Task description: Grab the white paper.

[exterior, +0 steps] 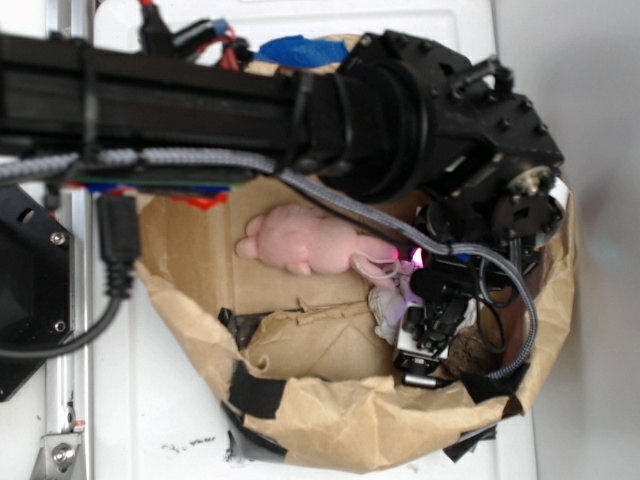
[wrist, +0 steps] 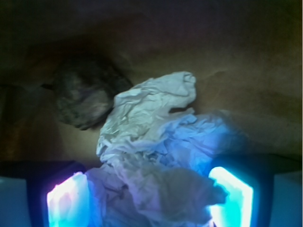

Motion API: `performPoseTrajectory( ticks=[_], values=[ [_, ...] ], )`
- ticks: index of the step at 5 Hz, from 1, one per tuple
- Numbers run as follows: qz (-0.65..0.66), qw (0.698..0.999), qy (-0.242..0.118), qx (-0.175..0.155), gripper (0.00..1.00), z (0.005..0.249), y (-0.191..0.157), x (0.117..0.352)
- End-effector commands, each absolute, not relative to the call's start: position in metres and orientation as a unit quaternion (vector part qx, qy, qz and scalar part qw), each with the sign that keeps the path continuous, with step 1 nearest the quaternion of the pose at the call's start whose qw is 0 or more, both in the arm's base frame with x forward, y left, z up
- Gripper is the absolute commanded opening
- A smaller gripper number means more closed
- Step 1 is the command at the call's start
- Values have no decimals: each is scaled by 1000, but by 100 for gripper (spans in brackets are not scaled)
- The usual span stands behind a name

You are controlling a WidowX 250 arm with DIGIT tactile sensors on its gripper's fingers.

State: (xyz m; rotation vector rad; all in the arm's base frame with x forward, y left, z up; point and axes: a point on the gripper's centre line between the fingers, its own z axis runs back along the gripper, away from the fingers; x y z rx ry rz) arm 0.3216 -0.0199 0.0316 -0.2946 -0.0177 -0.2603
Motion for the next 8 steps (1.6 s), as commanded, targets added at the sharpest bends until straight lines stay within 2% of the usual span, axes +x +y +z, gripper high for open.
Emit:
performPoseTrajectory(
  ticks=[1,4,5,6,7,8],
  values=[
    [-118,983,-10,-138,0,22,-16,320],
    [-106,984,-22,-140,0,28,-11,315],
    [-102,987,-33,-116,0,40,-9,316],
    [-74,991,-34,-107,0,76,-7,305],
    [-11,994,-17,-108,0,112,-7,279],
    [4,996,-30,-79,0,139,-6,260]
  ],
)
